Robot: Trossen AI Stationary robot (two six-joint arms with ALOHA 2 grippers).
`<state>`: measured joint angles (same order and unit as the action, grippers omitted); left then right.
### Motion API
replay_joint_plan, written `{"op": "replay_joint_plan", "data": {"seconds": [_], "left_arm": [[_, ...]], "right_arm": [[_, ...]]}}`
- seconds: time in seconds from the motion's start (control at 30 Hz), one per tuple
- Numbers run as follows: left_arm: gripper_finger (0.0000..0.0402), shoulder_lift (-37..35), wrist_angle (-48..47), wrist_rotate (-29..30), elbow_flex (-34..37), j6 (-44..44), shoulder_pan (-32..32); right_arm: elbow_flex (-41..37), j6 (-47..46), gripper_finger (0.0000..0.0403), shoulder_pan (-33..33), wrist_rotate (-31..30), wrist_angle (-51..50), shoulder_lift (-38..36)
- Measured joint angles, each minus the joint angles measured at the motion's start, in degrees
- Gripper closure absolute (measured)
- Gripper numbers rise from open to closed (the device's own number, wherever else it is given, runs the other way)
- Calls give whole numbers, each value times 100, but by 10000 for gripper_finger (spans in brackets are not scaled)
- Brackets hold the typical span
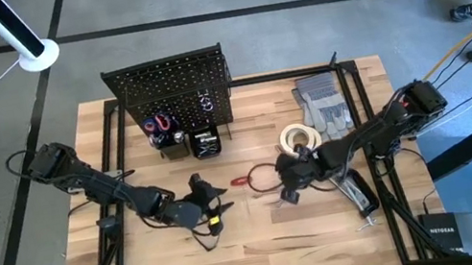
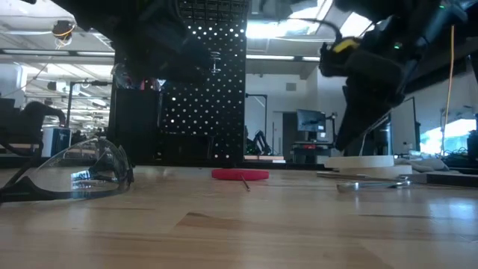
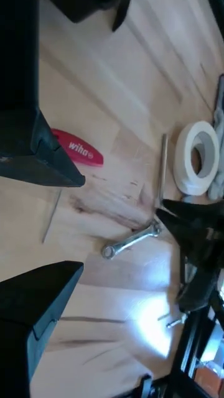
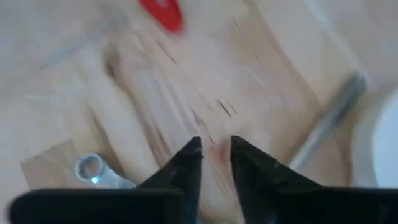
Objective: Hang tools onto peg board
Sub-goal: Put the fork tube into the left pegboard organizer bin
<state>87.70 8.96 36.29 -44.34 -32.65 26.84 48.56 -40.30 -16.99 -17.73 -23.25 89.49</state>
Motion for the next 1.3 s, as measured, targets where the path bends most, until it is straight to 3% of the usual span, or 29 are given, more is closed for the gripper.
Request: {"op": "replay_joint_plan", "data": {"seconds": [0.23,0.37,0.57,0.9,1.1,1.3], "left_arm": [[208,275,-529,-31,4,-390,3],[208,820,290,-436,2,11,-220],[208,1683,572,-1104,-635,578,-633],[208,2866,344,-1446,-2230,1607,-1002],[208,3505,552,-1734,-2740,1619,-1203],[208,3738,861,-1760,-2804,1497,-1198]], "right_arm": [[211,-866,240,408,730,-1090,0],[207,-1072,230,617,796,-1286,48],[200,-1193,260,793,724,-1282,299],[224,-987,331,964,634,-1148,808],[224,-842,384,962,633,-1112,898],[213,-842,376,951,577,-1035,908]]}}
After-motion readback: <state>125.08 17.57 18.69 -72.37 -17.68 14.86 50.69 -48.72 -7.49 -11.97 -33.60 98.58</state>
